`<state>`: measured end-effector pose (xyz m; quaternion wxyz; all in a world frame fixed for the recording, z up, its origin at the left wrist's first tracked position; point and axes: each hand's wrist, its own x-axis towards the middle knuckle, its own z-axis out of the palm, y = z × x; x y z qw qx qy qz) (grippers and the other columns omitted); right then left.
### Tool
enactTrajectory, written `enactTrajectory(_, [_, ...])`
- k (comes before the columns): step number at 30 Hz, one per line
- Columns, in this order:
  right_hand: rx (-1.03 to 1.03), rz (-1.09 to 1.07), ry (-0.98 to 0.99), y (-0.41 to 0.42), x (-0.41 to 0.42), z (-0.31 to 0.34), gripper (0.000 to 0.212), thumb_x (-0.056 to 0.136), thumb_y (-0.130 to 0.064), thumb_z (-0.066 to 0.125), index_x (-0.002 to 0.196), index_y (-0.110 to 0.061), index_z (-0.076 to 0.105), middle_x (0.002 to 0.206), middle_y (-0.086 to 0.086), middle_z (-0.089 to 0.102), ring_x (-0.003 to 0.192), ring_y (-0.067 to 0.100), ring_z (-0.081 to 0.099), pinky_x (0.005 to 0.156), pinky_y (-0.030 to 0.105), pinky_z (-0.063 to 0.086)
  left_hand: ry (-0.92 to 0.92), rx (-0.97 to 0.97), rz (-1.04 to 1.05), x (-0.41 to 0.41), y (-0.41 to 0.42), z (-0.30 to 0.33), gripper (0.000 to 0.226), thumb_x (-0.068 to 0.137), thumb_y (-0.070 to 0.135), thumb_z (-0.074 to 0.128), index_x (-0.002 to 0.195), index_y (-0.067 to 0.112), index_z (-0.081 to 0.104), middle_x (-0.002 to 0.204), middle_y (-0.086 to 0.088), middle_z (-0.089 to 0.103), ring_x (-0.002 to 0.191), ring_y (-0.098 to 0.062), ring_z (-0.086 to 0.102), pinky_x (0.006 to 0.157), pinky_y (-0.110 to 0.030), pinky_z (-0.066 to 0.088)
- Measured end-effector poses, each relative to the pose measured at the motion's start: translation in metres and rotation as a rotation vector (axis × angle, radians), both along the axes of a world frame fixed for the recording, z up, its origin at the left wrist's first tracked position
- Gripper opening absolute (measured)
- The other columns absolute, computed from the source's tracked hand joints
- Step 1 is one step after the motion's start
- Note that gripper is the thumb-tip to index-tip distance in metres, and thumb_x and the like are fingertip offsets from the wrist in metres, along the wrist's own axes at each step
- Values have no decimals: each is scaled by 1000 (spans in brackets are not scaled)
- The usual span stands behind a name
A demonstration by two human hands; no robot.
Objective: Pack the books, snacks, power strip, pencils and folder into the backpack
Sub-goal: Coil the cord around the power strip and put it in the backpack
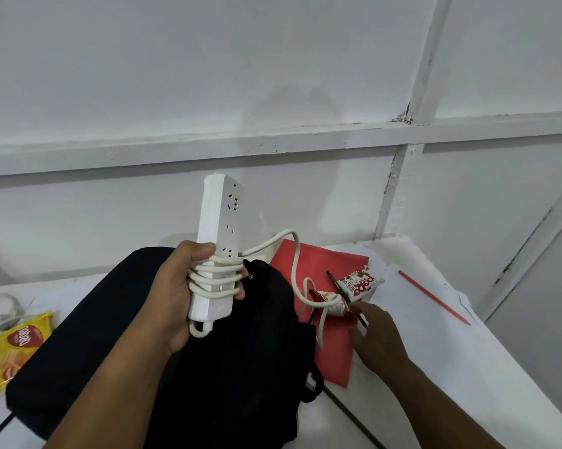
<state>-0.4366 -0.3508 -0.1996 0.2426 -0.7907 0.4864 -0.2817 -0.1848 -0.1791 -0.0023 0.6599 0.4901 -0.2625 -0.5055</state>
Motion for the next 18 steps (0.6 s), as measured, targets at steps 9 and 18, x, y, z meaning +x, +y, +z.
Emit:
enactTrajectory(9, [-38,165,276,2,36,22,50,84,-26,71,133,-29,59,138,-6,55,127,22,49,104,45,44,-52,-43,4,9,17,21,91,33,52,87,98,-7,66,93,-25,66,73,-35,63,67,-32,58])
enactTrajectory(18, [-57,92,362,3,44,24,21,88,-25,59,103,-25,74,111,-2,61,118,23,52,97,40,39,-155,63,229,20,31,12,66,55,50,66,98,1,69,91,-20,69,65,-29,65,62,-30,48])
